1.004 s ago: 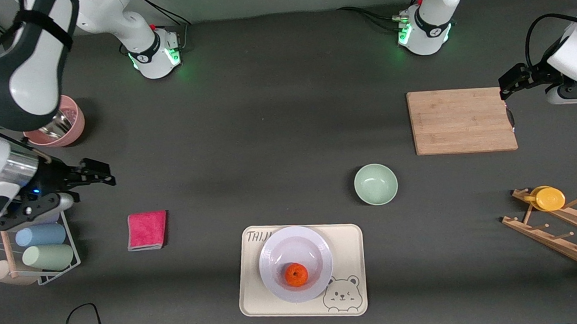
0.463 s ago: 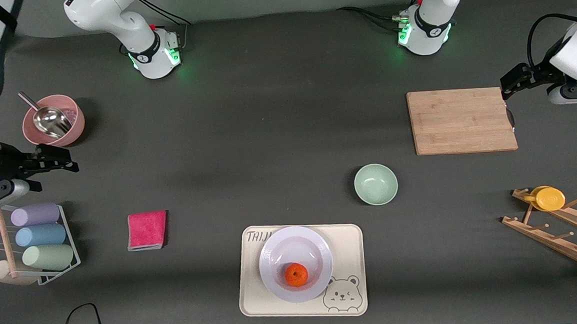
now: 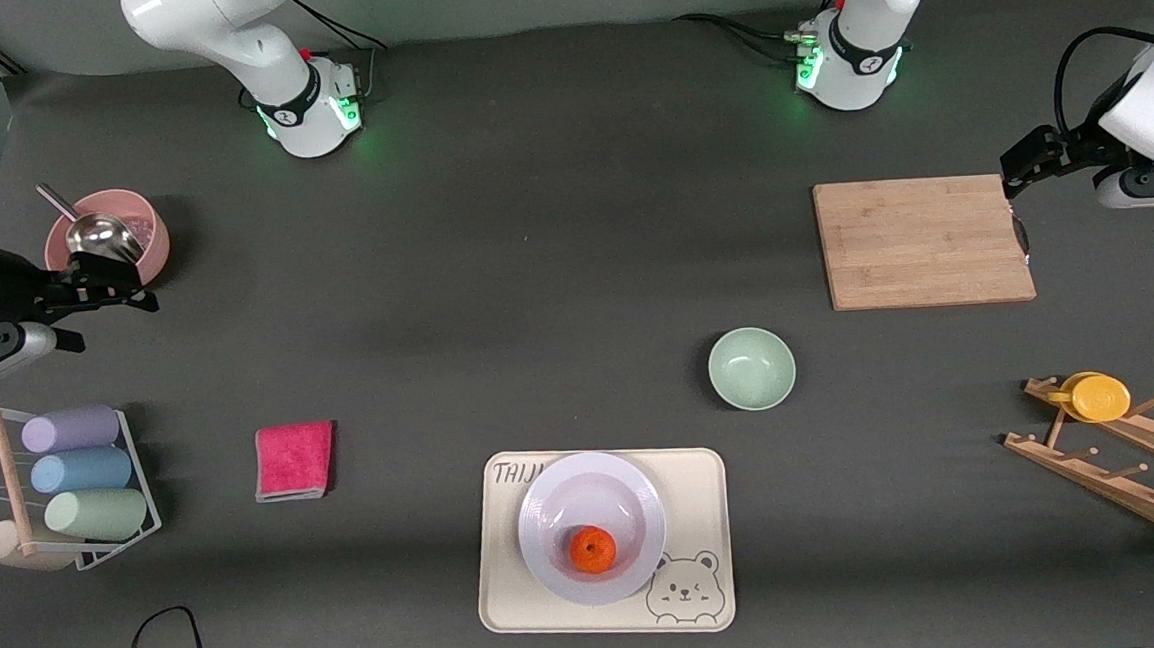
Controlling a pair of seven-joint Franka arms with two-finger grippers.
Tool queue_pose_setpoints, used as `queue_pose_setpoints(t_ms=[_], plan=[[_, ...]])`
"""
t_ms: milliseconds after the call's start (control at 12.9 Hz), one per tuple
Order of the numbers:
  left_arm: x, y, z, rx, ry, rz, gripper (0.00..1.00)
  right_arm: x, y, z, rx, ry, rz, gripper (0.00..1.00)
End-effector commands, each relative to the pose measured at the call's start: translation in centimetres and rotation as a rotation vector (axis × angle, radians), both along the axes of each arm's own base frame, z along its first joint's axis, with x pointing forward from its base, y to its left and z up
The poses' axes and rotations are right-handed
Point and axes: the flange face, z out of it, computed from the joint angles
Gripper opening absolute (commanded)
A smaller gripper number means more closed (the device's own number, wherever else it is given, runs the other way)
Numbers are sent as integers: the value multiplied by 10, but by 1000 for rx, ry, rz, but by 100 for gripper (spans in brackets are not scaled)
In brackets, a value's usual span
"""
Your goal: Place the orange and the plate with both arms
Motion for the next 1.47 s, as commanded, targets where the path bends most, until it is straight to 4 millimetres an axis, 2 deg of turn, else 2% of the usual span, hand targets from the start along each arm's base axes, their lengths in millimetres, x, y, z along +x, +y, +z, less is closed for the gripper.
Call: queue_pose_setpoints(t_ms=[0, 386, 618, 772, 1081, 1236, 1390], plan=[[-8, 1, 4, 9, -1, 3, 100, -31, 17, 4, -5, 28, -58, 100], [-8, 0, 4, 9, -1, 2, 100, -75, 53, -21, -38, -16, -114, 100], [-8, -1, 4, 9, -2, -1, 100, -67, 56, -42, -45, 29, -189, 100], [-8, -3, 4, 9, -2, -4, 100, -58, 50, -55, -41, 47, -209, 100], [-8, -2, 6, 9, -5, -6, 100, -51, 51, -54, -35, -4, -197, 100], [-9, 0, 6, 8, -4, -3, 100, -46, 41, -53, -72, -18, -175, 100], [-10, 1, 7, 8, -1, -1, 100, -39, 45, -38, -89, -43, -147, 100]])
